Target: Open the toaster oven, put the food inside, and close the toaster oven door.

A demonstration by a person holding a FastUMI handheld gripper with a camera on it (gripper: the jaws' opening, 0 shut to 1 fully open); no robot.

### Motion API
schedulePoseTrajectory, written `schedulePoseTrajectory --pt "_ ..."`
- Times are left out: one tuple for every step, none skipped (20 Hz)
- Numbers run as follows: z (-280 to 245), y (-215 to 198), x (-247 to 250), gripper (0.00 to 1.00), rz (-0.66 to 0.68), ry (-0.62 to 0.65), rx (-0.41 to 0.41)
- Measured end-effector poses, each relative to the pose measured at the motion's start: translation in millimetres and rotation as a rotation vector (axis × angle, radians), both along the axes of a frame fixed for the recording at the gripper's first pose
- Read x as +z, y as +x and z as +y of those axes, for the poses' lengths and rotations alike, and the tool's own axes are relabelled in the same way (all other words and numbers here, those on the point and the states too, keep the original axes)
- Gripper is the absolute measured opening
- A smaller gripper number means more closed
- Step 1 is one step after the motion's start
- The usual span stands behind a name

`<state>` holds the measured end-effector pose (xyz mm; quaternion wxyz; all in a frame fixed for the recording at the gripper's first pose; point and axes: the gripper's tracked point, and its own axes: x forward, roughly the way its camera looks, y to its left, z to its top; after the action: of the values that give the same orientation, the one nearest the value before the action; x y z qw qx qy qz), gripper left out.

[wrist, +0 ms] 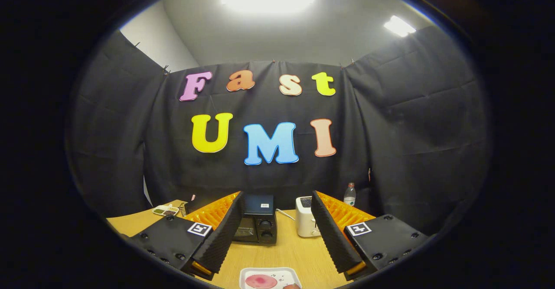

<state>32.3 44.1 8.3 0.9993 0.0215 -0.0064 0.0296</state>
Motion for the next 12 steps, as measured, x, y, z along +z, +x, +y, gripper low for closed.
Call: schedulePoseTrajectory --pt "6.5 5.4 1.1 0.97 -0.002 0.003 0.009" --pt "13.1 11.2 0.8 0.97 -0.005 0.006 0.019" --pt "20.0 17.3 1.5 0.97 -0.007 0.009 0.029" --pt "27.8 23.1 0.5 0.97 -0.006 0.011 0.040" --pt "34.9 28.6 -0.1 0.97 -0.005 0.014 0.051" --pt "42.3 34.7 -1.3 0.97 -0.003 0.019 0.063" --pt "49.8 40.7 -3.1 0.97 -0.001 0.021 0.075" --pt "57.7 47.7 -4.7 0.97 0.002 0.024 0.087" --pt "65.2 54.4 -7.2 0.97 0.006 0.026 0.099" --pt "72.1 60.9 -9.0 0.97 0.008 0.028 0.109" --pt "79.0 68.0 -11.3 0.97 0.012 0.031 0.120" --pt "85.0 72.9 -13.5 0.97 0.015 0.034 0.129"
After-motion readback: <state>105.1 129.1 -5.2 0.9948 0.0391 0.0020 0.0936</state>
